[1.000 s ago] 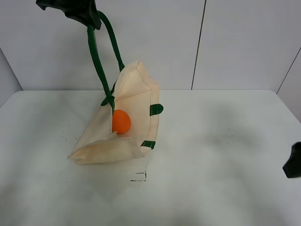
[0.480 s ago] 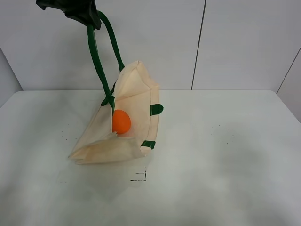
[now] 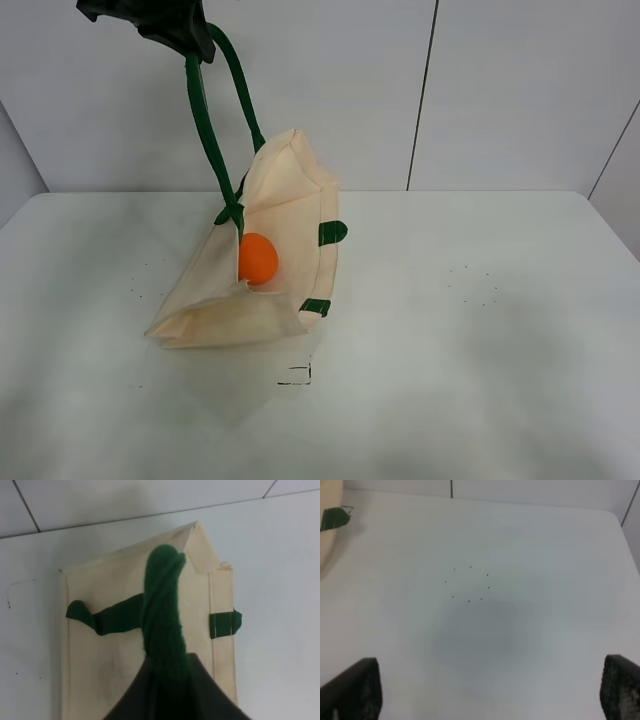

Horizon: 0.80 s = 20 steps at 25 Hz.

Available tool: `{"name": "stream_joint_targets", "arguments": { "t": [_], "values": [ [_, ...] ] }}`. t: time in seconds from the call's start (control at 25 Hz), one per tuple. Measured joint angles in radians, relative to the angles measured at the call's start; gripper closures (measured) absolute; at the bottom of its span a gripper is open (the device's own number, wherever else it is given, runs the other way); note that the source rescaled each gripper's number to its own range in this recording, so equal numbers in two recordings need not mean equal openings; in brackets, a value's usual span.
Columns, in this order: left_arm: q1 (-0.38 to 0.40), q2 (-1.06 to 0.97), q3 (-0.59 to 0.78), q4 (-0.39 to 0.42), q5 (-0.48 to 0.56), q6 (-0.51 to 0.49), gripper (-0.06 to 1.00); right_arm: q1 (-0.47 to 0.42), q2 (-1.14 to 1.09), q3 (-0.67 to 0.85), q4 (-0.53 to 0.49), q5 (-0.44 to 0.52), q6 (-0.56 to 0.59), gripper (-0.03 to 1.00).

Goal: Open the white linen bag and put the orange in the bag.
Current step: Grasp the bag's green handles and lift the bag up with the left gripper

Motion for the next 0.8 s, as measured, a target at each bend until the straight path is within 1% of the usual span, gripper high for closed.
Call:
{"name": "stream_joint_targets", "arguments": {
  "t": [0.16,0.4,0.6,0.64,0.72,0.76,0.8],
  "values": [
    [-0.003,0.043,0.000,-0.018,0.000,0.000,0.94,0.000,0.000,0.000,-0.003,0.000,0.004,-0.03],
    [-0.003,0.226,0.000,-0.144,-0.003,0.003,0.94,0.000,0.000,0.002,-0.003,0.000,0.004,-0.03],
    [-0.003,0.383,0.014,-0.204,-0.006,0.052,0.93,0.000,0.000,0.002,-0.003,0.000,0.004,-0.03],
    [-0.003,0.403,0.027,-0.211,-0.012,0.068,0.91,0.000,0.000,0.002,-0.003,0.000,0.004,-0.03],
    [-0.003,0.425,0.059,-0.220,-0.029,0.091,0.83,0.000,0.000,0.002,-0.003,0.000,0.004,-0.03],
    [-0.003,0.430,0.075,-0.221,-0.040,0.102,0.76,0.000,0.000,0.002,-0.004,0.000,0.004,-0.03],
    [-0.003,0.431,0.093,-0.221,-0.054,0.109,0.66,0.000,0.000,0.002,-0.004,0.000,0.004,-0.03]
  ]
}}
